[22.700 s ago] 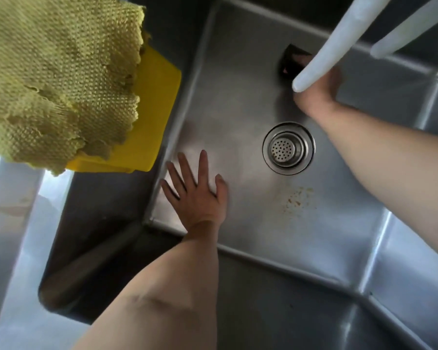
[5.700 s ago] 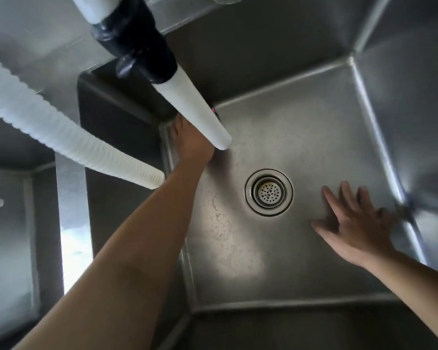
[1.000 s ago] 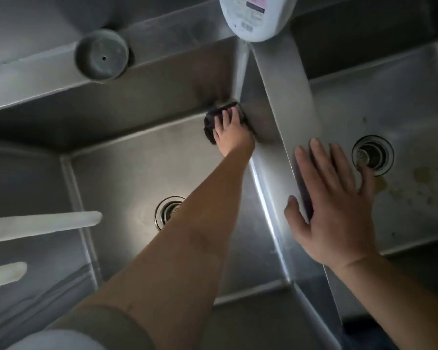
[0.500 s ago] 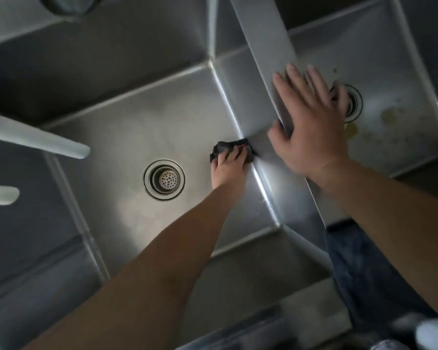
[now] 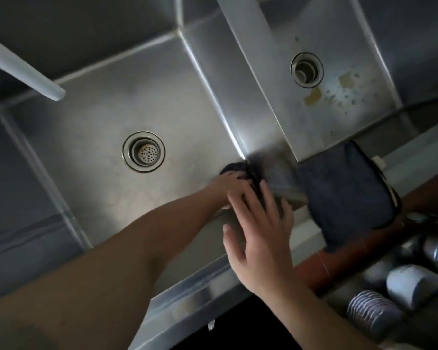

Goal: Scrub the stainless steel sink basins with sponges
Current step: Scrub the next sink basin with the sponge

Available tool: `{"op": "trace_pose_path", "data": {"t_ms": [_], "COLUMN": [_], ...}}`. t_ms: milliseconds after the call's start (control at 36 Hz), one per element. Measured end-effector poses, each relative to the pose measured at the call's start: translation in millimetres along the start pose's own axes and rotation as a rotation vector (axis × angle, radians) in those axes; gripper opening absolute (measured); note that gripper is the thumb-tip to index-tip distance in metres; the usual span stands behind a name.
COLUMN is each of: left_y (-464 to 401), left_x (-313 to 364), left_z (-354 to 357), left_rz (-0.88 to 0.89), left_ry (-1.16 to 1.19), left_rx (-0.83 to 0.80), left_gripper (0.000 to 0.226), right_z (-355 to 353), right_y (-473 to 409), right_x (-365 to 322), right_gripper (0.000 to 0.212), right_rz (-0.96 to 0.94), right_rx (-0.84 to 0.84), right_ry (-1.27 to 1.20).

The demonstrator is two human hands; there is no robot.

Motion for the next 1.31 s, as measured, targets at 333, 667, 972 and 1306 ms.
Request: {"op": "trace_pose_path", "data": {"t_ms": [333,667,972,1306], "left_y": [71.2,179.0,304.8,279.0], "left_x": [-29.3,-49.0,-106.1,-126.2], "left_z": [-27.3,-51.2,-10.8,11.3], "left_rz": [0.233,-0.333,-1.264,-1.096], "left_ry": [-0.531,0.051,0.469,0.405], "left_rx": [-0.363,0.255,0.404,0.229], "left_gripper": [0.045,0.046,0.053,0.079], "right_z": [15.0,8.0,101.5,185.0], "right_y": [13.2,3.3,-95.2,-123.0], "right_x": [-3.0,-15.0,-59.9,-7.6], "right_gripper": [0.041,0.041,0.048,0.053], "right_rz": [0.000,0.063,-0.142,-0.621], "right_rx": [-0.013,-0.293,-0.834,-0.764], "right_ry": [0.112,0.271,0.024,0.479]}}
Point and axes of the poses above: each hand's wrist, its own y-axis away from the middle knuckle, its own z-axis out of the palm, x = y × z, the point moved 1 cm from there along -y, towards the middle knuckle, and after that the axes turned 4 degrees about x, right-handed, at the moved point
